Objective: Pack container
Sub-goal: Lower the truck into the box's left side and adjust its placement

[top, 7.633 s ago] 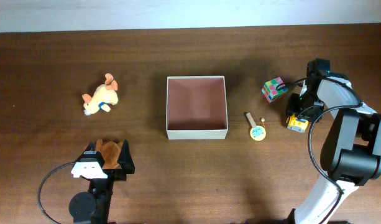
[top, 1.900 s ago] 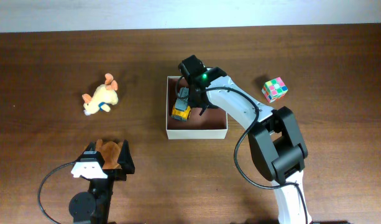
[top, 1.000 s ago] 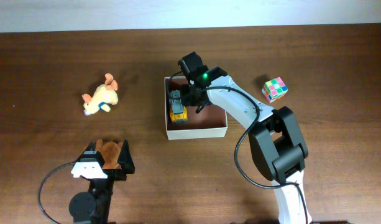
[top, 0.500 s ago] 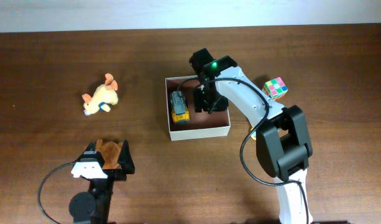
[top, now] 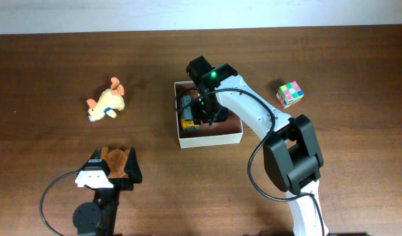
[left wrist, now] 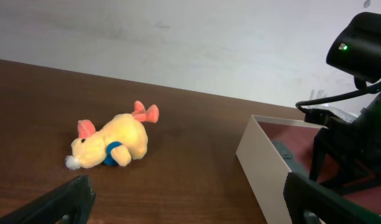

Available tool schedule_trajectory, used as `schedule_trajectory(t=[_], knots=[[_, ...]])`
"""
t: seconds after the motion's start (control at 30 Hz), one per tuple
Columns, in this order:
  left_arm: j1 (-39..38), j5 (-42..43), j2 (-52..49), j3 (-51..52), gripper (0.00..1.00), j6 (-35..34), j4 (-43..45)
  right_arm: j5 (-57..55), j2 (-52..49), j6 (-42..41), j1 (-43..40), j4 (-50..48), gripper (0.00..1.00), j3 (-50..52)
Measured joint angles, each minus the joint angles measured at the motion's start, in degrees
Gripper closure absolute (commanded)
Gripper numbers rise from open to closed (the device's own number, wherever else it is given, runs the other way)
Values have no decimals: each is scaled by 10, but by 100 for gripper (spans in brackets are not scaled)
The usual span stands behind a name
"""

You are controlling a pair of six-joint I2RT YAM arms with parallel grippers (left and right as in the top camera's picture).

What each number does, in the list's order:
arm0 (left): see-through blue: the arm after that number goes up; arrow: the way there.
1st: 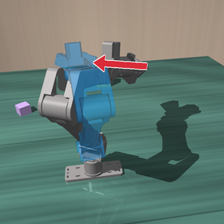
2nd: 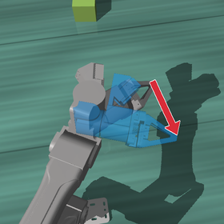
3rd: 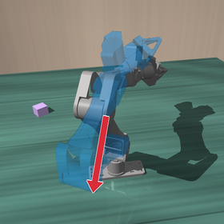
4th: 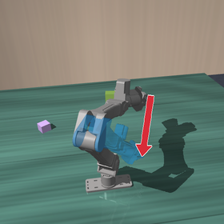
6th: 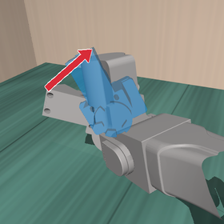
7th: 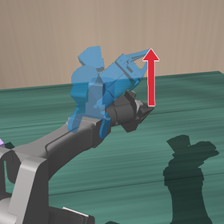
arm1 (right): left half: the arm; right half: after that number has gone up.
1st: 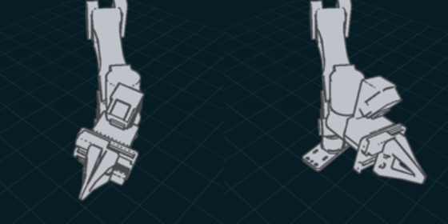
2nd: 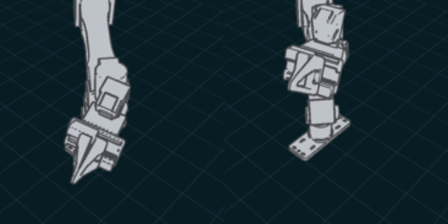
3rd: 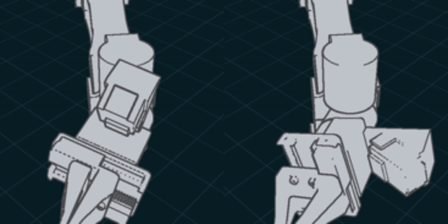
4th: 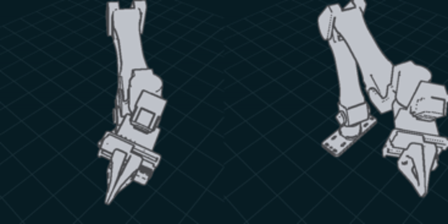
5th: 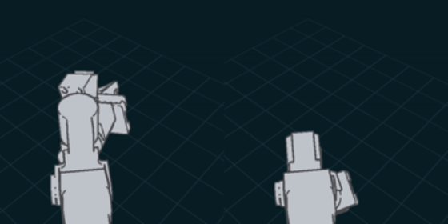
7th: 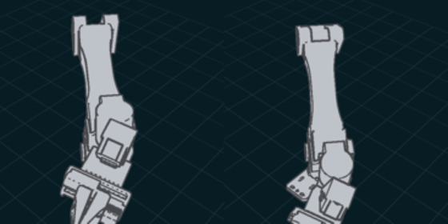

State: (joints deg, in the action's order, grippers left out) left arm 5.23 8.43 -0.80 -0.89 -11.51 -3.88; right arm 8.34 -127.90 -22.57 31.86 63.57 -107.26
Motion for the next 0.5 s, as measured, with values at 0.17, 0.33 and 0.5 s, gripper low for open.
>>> schedule_trajectory(t=[0.17, 0.33, 0.5], knots=[[0, 0, 0, 0, 1, 0, 0, -1, 0, -1, 10, -12, 47, 0], [0, 0, 0, 0, 1, 0, 0, -7, 0, -2, 12, -40, 47, 0], [0, 0, 0, 0, 1, 0, 0, -21, 0, -2, 12, -53, 47, 0]])
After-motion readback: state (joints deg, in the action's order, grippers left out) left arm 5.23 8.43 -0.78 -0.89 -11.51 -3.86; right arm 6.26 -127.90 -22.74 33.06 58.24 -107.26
